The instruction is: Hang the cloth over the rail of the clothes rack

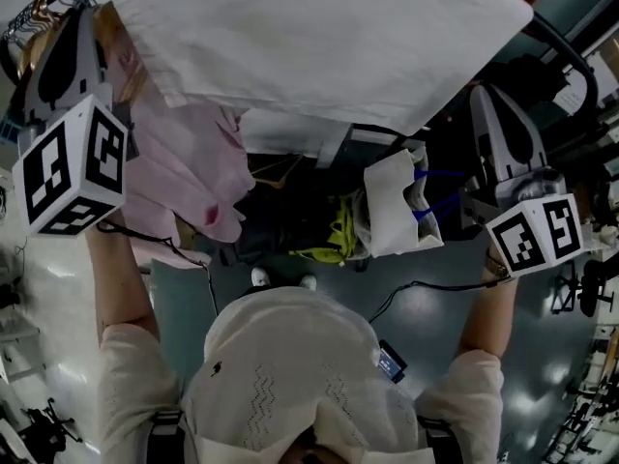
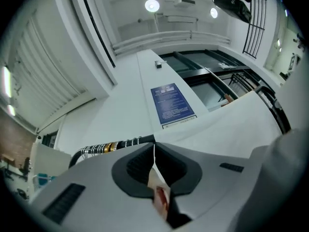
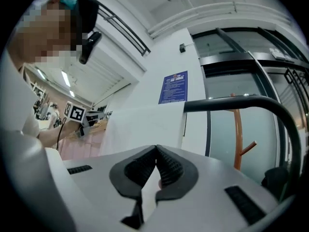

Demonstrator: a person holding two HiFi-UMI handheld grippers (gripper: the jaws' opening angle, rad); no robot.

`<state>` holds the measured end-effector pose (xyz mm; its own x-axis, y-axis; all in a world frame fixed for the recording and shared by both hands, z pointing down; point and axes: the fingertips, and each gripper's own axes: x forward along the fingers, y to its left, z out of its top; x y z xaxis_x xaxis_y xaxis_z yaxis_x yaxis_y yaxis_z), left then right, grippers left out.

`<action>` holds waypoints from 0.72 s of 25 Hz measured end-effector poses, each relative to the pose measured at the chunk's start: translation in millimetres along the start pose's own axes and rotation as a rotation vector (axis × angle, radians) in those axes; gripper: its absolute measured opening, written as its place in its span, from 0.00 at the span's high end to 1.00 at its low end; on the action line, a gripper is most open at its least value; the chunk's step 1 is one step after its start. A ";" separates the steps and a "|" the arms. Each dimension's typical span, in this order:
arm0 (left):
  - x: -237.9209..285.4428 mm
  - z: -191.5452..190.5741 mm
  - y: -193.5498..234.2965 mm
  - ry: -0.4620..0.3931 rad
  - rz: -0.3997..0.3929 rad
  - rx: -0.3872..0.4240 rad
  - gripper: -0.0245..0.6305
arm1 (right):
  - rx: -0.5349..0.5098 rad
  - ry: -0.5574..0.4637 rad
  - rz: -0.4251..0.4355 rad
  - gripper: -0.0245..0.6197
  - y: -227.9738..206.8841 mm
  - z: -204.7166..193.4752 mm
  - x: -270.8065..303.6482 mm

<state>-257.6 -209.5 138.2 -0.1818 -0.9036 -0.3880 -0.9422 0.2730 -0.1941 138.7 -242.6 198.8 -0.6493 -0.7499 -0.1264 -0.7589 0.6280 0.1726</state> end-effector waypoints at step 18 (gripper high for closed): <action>-135.5 -71.7 -159.5 -0.233 -0.464 -0.082 0.94 | 0.290 -0.048 0.210 0.93 100.7 -120.0 -8.9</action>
<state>-102.9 -154.2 286.3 0.3187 -0.8232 -0.4698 -0.9293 -0.1738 -0.3257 74.0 -197.6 334.4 -0.7892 -0.5917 -0.1646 -0.5866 0.8056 -0.0836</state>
